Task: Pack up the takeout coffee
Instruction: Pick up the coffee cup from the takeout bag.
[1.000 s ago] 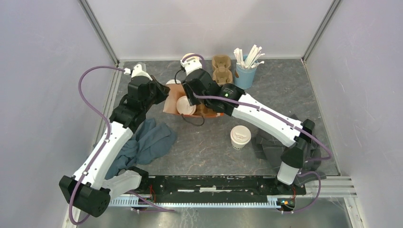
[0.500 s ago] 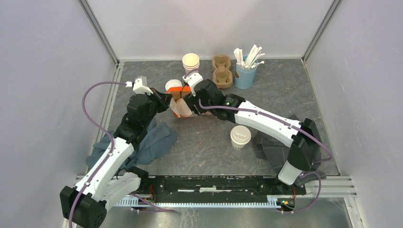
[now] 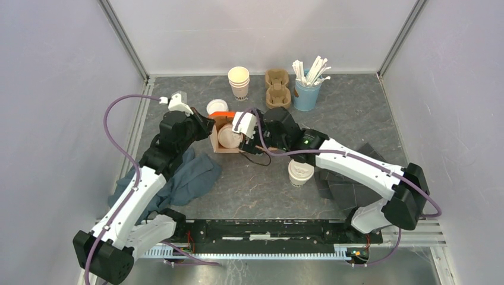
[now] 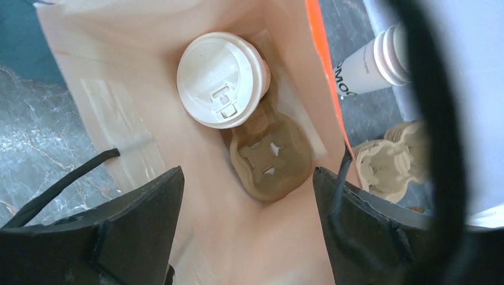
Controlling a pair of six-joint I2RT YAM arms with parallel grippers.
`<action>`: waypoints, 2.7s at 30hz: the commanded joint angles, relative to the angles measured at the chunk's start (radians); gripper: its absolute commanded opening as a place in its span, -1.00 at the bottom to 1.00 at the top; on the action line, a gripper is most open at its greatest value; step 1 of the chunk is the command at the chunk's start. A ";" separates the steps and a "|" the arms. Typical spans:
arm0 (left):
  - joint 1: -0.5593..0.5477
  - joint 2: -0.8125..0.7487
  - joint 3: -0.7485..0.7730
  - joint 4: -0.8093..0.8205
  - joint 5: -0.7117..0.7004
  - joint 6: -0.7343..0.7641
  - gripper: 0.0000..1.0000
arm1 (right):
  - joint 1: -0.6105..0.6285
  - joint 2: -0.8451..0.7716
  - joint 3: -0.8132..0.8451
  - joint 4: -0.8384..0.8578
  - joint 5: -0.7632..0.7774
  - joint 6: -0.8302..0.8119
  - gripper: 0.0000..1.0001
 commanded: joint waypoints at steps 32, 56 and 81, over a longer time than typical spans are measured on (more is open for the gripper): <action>-0.004 0.034 0.006 0.024 0.168 0.044 -0.96 | -0.025 0.241 0.105 0.058 -0.294 -0.654 0.86; -0.004 0.034 0.046 -0.041 0.156 0.046 -0.96 | -0.019 0.367 0.165 0.153 -0.177 -0.561 0.43; -0.004 0.036 0.049 -0.073 0.076 0.044 -0.96 | -0.017 0.198 0.072 0.227 -0.259 -0.301 -0.32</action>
